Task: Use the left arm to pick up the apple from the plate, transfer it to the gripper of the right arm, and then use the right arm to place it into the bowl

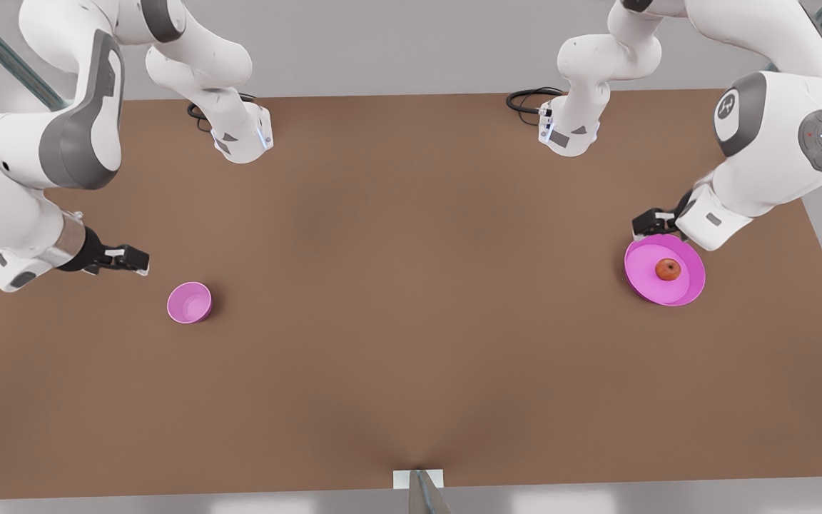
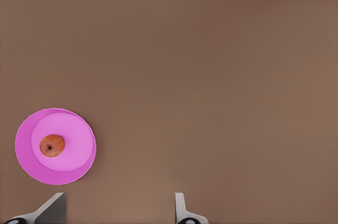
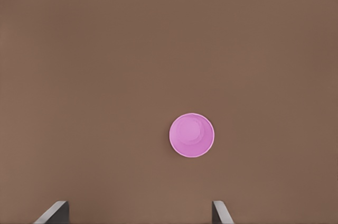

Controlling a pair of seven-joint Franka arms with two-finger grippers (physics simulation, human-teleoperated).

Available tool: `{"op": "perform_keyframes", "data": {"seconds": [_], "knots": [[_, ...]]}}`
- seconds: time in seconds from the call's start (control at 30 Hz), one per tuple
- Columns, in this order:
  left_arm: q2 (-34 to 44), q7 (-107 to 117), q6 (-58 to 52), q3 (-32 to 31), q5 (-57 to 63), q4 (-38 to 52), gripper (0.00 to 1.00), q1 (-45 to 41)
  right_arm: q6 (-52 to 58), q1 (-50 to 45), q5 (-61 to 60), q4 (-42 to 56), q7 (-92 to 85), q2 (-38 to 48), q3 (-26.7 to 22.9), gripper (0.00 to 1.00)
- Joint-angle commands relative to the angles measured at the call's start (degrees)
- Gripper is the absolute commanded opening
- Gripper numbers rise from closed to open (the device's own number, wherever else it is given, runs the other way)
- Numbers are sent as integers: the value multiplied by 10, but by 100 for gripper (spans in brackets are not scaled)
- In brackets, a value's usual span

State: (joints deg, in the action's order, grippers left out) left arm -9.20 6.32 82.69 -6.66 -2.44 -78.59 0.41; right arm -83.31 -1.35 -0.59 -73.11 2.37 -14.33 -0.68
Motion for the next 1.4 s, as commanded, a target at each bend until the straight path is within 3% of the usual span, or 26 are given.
{"op": "perform_keyframes", "data": {"seconds": [0.0, 0.07, 0.17, 0.4, 0.73, 1.37], "knots": [[0, -22, 20, 0, 2, 0, 100, 2, -36, -1, 11, -7, 21, 8, 9, 100], [-8, -23, 60, 5, 12, -35, 100, 13, -33, -2, 11, -10, 19, 11, 9, 100], [-10, -23, 281, 55, 19, -241, 100, 43, -48, 2, 11, -36, 15, 23, 12, 100], [-32, -137, 525, 104, 11, -424, 100, 68, -55, 4, 10, -34, 15, 21, 12, 100], [-77, -330, 573, 164, -24, -469, 100, 97, -51, 4, 9, -34, 13, 19, 11, 100], [-127, -331, 642, 169, -24, -507, 100, 110, -52, 7, 7, -34, 0, 15, 10, 100]]}}
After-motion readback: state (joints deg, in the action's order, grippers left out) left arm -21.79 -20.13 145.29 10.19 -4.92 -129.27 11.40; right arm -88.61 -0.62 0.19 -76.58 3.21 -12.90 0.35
